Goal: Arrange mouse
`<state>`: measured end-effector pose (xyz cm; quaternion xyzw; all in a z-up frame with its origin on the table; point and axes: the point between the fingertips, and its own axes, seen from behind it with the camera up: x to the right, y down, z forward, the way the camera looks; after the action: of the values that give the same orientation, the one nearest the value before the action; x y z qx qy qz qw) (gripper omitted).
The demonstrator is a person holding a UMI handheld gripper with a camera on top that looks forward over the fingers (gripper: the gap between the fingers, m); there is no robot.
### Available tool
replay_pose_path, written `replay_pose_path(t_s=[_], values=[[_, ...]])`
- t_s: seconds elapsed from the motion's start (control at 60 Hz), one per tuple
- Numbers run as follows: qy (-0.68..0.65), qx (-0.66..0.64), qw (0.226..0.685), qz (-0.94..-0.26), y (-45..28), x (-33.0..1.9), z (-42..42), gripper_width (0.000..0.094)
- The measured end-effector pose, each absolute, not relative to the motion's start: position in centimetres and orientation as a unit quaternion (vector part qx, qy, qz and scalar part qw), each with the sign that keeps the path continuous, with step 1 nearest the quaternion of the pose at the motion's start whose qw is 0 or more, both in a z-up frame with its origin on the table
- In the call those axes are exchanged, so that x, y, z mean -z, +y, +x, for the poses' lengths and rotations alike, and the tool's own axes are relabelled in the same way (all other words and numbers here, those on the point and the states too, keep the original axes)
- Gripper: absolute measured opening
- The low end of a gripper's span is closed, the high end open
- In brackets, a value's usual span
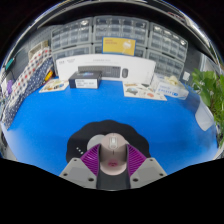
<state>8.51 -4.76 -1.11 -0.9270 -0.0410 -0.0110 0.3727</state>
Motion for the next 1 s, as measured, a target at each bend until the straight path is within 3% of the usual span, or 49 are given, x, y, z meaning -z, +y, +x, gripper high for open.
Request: replay_pose_path(t_s=[0.25, 0.4, 0.517, 0.65, 1.0], values=[[-0.007, -0.004, 0.409, -0.912, -4.1, 1.1, 8.4, 0.0401], [0.001, -0.008, 0.402, -0.915, -4.1, 1.2, 8.3, 0.0471], [-0.002, 0.012, 0.376, -0.927, -4.5, 1.0, 8.6, 0.0871], [-0.012, 0.026, 0.388, -0.921, -4.2, -2.3, 7.4, 0.086], [0.002, 0.027, 0.451, -0.892, -3.1, -15.4, -0.9, 0.087]])
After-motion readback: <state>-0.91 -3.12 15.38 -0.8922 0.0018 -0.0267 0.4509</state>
